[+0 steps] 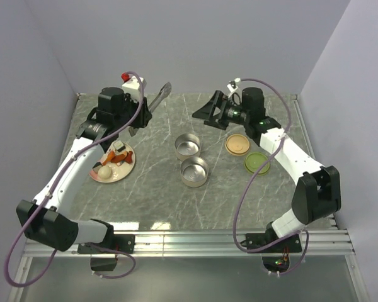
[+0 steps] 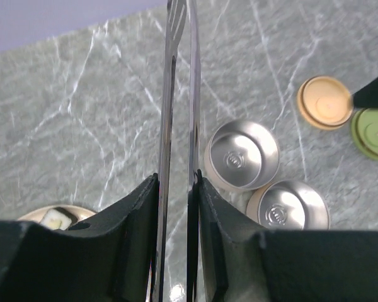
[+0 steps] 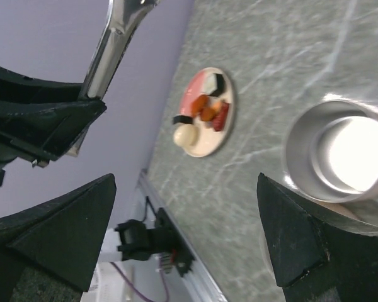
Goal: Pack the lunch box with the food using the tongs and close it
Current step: Pass the clamp from the left arm to the right
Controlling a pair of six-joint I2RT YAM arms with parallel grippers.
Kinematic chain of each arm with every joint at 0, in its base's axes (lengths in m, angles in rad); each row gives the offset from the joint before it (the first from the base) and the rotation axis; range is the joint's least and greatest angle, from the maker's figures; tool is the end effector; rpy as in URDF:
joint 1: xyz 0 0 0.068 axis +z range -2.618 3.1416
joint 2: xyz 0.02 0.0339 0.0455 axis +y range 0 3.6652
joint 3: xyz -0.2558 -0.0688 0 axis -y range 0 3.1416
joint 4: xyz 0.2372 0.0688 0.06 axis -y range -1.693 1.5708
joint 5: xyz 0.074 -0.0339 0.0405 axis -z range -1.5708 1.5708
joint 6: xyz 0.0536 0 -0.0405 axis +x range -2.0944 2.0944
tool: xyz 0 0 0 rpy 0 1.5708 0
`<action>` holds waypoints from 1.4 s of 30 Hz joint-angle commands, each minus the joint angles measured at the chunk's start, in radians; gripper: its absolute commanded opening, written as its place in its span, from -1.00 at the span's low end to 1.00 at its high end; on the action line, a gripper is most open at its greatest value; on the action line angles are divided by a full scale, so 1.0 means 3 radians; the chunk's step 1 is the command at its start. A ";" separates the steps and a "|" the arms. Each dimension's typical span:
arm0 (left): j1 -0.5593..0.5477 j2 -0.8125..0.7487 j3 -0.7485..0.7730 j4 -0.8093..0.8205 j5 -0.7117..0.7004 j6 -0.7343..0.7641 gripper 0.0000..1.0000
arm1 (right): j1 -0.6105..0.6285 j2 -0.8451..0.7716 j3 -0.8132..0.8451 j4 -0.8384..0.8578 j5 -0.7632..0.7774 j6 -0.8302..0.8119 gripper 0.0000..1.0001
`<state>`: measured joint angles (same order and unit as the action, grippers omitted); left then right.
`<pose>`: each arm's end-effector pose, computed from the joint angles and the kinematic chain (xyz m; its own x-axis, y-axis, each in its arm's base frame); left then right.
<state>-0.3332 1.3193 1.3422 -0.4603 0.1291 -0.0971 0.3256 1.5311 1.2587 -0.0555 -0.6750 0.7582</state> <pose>0.2881 -0.1070 0.3728 -0.4405 0.0507 -0.8963 0.3937 0.9082 -0.1421 0.3343 0.1482 0.3258 -0.7787 0.3037 -0.5490 -0.3785 0.4705 0.7971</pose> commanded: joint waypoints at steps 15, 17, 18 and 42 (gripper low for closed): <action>-0.0229 -0.0282 -0.0215 0.0476 0.0178 0.0109 -0.35 | 0.0770 0.0725 0.0600 0.1182 0.0512 0.1246 0.99; -0.0259 -0.0287 -0.0230 0.0501 0.0188 0.0109 -0.35 | 0.0811 0.0766 0.0697 0.1091 0.0542 0.1231 0.99; -0.0270 -0.0287 -0.0240 0.0511 0.0183 0.0109 -0.35 | 0.0822 0.0797 0.0728 0.1050 0.0552 0.1211 0.99; -0.0469 -0.0179 -0.0240 0.0317 0.0153 0.0129 -0.29 | 0.0878 0.0879 0.0580 0.1427 0.0517 0.1645 -1.00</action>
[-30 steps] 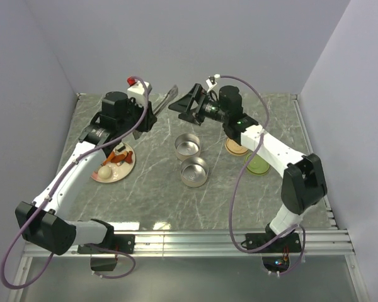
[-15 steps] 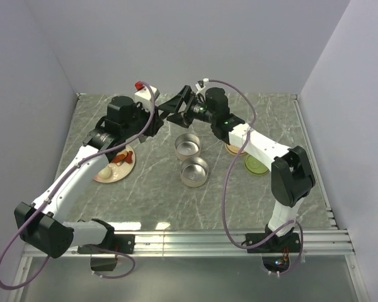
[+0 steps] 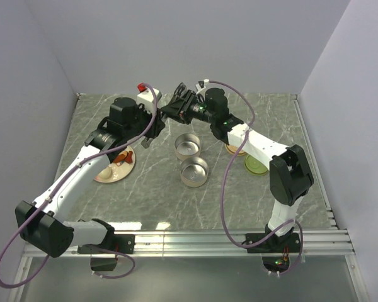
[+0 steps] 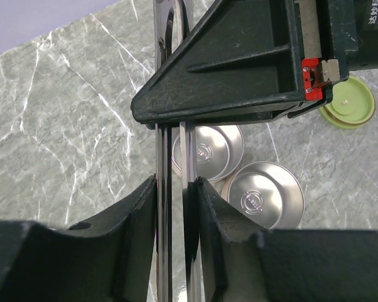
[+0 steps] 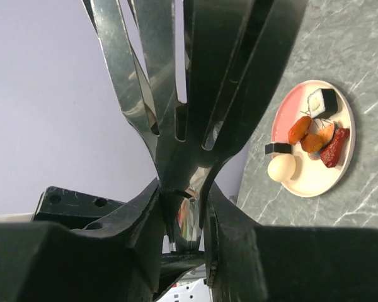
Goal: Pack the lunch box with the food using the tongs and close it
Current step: Pass the clamp from the left arm to the right, then pass the clamp from the right arm to the left
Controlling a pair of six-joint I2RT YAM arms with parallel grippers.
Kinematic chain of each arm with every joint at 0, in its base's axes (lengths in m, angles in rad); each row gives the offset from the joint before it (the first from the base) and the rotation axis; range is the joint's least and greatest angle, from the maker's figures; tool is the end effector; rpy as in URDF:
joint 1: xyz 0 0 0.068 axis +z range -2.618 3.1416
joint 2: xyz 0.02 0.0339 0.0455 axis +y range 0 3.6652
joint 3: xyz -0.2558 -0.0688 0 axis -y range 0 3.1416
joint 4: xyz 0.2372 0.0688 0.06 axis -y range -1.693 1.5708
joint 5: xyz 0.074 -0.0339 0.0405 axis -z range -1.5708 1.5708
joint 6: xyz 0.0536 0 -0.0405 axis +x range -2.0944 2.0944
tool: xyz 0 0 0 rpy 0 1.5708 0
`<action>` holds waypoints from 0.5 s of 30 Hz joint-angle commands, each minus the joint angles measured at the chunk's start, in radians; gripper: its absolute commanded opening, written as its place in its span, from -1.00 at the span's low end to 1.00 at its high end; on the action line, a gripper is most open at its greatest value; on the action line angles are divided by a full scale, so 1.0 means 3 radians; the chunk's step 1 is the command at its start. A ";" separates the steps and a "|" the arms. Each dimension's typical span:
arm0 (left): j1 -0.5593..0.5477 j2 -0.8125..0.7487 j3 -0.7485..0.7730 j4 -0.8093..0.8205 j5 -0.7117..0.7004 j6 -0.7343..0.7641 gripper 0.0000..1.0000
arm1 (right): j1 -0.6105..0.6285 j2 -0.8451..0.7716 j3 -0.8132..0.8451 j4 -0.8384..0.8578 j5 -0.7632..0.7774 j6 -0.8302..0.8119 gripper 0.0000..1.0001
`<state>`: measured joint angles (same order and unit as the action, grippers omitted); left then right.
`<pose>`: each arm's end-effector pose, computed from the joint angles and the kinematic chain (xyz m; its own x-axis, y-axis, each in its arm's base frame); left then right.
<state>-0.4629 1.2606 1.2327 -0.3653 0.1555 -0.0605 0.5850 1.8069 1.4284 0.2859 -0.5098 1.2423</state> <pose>0.2629 -0.1405 0.3618 -0.3766 0.1212 -0.9184 0.5474 0.8289 -0.1151 0.3546 0.2663 0.3191 -0.8645 0.4183 -0.2785 -0.2132 0.1965 0.9570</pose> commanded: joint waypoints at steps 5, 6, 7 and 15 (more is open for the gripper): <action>-0.0037 0.0144 0.0242 -0.0157 -0.0048 -0.0013 -0.12 | 0.0019 -0.0056 -0.0088 0.0468 -0.0085 0.0169 -1.00; -0.0037 0.0154 0.0263 -0.0173 -0.0058 -0.0023 -0.10 | 0.0014 -0.0061 -0.0098 0.0473 -0.0085 0.0180 -1.00; -0.0037 0.0175 0.0283 -0.0183 -0.0058 -0.0034 -0.07 | 0.0019 -0.0061 -0.0113 0.0494 -0.0090 0.0200 -1.00; -0.0037 0.0185 0.0309 -0.0148 -0.0048 -0.0054 -0.05 | 0.0019 -0.0081 -0.0180 0.0566 -0.0116 0.0246 -1.00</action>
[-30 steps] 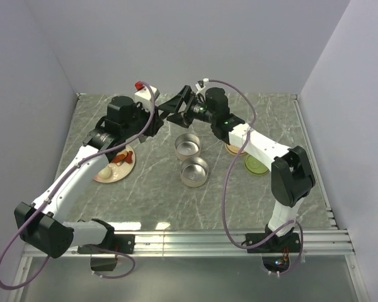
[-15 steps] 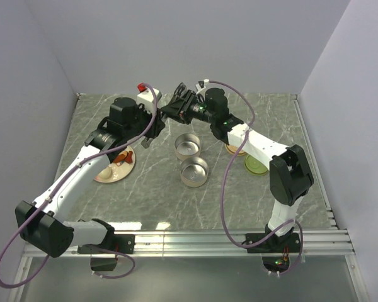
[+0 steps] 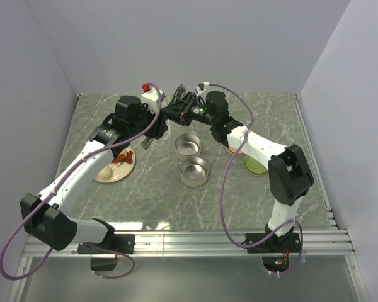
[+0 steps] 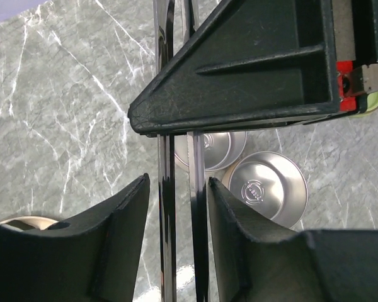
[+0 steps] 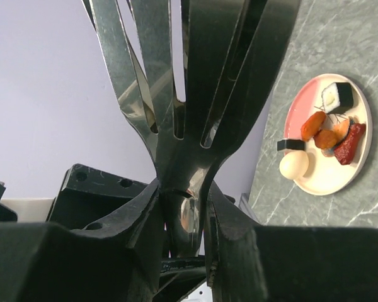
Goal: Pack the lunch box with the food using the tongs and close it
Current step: Pass the clamp from the right arm to the left, then pick up the food using the clamp
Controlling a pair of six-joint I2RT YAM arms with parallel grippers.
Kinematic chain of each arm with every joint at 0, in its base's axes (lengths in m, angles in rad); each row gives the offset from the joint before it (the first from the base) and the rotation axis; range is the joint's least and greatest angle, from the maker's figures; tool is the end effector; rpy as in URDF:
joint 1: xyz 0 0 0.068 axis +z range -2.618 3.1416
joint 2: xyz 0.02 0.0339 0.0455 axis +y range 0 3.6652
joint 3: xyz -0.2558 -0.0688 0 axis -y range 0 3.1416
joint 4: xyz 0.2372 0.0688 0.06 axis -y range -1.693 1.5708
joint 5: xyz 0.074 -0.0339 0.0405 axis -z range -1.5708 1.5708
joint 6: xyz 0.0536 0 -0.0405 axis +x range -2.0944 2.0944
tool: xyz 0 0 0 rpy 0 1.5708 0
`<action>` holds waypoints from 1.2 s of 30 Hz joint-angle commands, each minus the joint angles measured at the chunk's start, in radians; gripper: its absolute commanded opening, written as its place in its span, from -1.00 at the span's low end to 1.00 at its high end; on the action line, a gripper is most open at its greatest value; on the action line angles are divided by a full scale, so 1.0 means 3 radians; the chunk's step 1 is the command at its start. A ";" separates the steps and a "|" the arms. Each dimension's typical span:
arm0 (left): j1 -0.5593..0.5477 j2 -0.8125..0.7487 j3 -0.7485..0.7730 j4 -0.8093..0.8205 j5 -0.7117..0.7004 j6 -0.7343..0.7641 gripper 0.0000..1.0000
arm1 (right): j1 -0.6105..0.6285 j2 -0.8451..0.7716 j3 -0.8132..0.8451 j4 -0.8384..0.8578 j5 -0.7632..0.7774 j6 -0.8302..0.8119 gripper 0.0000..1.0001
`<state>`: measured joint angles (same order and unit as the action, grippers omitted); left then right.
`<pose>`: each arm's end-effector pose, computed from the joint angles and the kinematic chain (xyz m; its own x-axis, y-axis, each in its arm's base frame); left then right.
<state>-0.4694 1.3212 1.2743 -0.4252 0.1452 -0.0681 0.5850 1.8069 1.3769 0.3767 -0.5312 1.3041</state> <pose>0.2727 -0.1470 0.3524 -0.4429 0.1492 -0.8841 0.5336 0.8363 -0.1263 0.3523 0.2659 0.3115 -0.8778 0.4162 -0.2371 -0.1938 0.1442 0.9704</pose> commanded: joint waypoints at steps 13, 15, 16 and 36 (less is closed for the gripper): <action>0.0066 -0.0012 0.0140 0.0011 -0.0085 -0.0105 -0.15 | 0.0029 -0.0102 0.0043 0.0130 -0.0080 -0.0144 -0.79; 0.0112 -0.0017 0.0124 0.0016 -0.0009 -0.0146 -0.15 | 0.0029 -0.0122 0.0038 0.0105 -0.0070 -0.0190 -0.78; 0.0153 -0.0032 0.0119 0.0011 0.0032 -0.0156 -0.15 | 0.0034 -0.0122 0.0033 0.0094 -0.0070 -0.0190 -0.79; 0.0511 -0.0083 0.0206 -0.0280 0.0442 -0.0070 -0.14 | -0.0278 -0.0449 -0.0151 -0.0483 -0.0341 -0.0807 0.91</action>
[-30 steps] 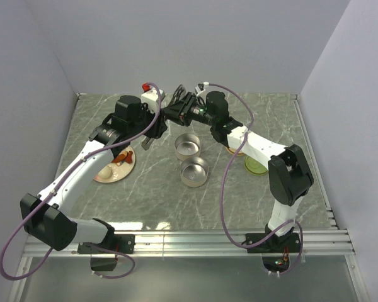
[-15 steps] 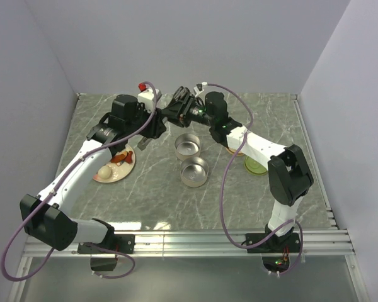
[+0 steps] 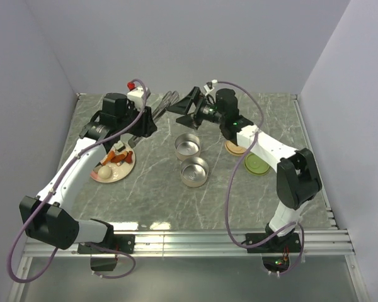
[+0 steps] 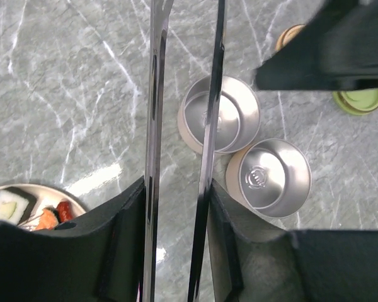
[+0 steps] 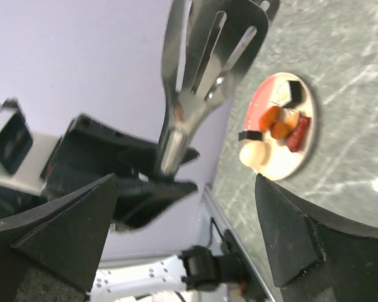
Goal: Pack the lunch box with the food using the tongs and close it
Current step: Pick up the food using the clamp
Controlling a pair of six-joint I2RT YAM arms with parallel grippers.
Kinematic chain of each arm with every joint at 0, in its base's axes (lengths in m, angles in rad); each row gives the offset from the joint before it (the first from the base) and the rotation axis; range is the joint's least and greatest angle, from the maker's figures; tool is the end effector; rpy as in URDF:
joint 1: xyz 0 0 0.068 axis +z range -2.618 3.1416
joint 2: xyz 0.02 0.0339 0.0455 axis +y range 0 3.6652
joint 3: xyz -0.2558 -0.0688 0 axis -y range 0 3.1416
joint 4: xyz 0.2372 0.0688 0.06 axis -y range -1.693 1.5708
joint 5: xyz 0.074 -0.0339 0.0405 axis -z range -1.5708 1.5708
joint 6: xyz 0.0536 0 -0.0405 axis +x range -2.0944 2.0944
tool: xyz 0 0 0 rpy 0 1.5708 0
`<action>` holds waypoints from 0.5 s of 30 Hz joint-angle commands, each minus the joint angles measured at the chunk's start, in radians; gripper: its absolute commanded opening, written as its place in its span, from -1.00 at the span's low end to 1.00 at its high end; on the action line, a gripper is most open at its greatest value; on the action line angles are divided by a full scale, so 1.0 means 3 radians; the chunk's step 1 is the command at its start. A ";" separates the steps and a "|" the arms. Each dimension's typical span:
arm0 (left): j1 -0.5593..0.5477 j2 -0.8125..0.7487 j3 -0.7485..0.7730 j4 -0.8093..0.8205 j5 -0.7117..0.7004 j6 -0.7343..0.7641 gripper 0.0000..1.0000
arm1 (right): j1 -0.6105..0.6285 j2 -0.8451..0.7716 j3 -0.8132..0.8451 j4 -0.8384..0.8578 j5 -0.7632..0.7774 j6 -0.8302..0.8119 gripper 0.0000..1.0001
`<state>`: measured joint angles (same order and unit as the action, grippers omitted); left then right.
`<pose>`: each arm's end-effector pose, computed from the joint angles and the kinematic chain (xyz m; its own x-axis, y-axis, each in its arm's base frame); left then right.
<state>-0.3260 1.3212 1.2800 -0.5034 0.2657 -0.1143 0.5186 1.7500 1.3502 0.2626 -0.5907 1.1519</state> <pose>0.2833 -0.1106 0.3464 -0.5471 0.0688 -0.8342 0.4624 0.8556 -0.2327 0.3542 0.2365 0.3119 -0.8621 0.3816 -0.3333 -0.2538 0.2441 0.9359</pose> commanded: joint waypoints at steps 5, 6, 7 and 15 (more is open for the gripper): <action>0.0089 -0.0185 0.0253 -0.0316 -0.0261 0.0539 0.00 | -0.0291 -0.0525 -0.0124 -0.0497 -0.0291 -0.0848 0.99; 0.0089 -0.0221 0.0238 -0.0352 -0.0312 0.0610 0.07 | -0.0373 -0.0566 -0.0179 -0.0517 -0.0326 -0.0960 0.99; 0.0095 -0.0262 0.0187 -0.0372 -0.0348 0.0763 0.10 | -0.0424 -0.0612 -0.0205 -0.0548 -0.0337 -0.1022 0.99; 0.0278 -0.0625 0.0115 -0.1062 -0.0293 0.1173 0.22 | -0.0675 -0.1021 -0.0354 -0.0947 -0.0373 -0.1620 0.99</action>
<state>-0.2676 1.1816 1.3029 -0.7223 0.1764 0.1505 0.3252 1.5093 1.2526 0.0242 -0.6785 0.7849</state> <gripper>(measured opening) 0.608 0.995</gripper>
